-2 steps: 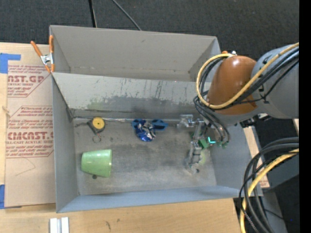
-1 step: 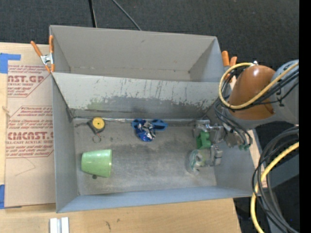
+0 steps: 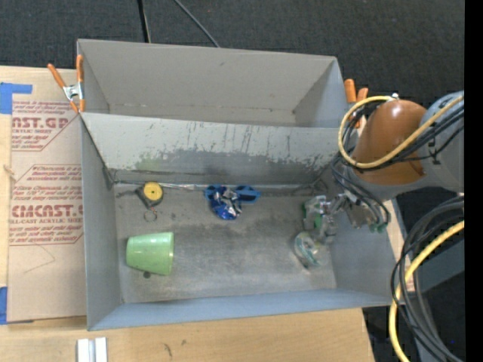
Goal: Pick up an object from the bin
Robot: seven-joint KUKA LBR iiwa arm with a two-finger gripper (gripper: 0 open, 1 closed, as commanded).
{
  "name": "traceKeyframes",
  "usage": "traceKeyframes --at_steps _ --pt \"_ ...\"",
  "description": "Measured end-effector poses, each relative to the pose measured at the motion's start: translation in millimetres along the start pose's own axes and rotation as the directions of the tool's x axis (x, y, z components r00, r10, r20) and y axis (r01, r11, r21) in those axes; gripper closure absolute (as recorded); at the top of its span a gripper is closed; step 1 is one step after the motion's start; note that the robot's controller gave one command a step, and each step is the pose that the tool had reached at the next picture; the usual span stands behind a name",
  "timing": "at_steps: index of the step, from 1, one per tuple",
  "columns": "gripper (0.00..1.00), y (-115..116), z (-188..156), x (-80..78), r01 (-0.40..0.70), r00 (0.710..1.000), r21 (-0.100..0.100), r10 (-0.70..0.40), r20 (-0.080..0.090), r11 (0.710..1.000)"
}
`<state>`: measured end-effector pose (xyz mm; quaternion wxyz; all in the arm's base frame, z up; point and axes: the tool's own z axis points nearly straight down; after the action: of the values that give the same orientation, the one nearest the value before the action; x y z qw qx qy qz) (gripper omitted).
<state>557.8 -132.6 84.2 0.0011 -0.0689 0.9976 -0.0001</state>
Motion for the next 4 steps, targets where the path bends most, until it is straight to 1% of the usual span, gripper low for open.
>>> traceKeyframes --at_steps 1,2,3,4 --pt "0.00 -0.1 0.1 0.0 0.000 1.000 0.000 0.000 0.000 1.000" --pt "1.00 0.0 0.2 0.2 0.000 1.000 0.000 0.000 -0.001 1.000" --pt "0.00 0.0 0.2 0.2 0.000 1.000 0.000 0.000 0.000 1.000" --pt "1.00 0.1 0.2 0.2 0.000 1.000 0.000 0.000 0.000 1.000"
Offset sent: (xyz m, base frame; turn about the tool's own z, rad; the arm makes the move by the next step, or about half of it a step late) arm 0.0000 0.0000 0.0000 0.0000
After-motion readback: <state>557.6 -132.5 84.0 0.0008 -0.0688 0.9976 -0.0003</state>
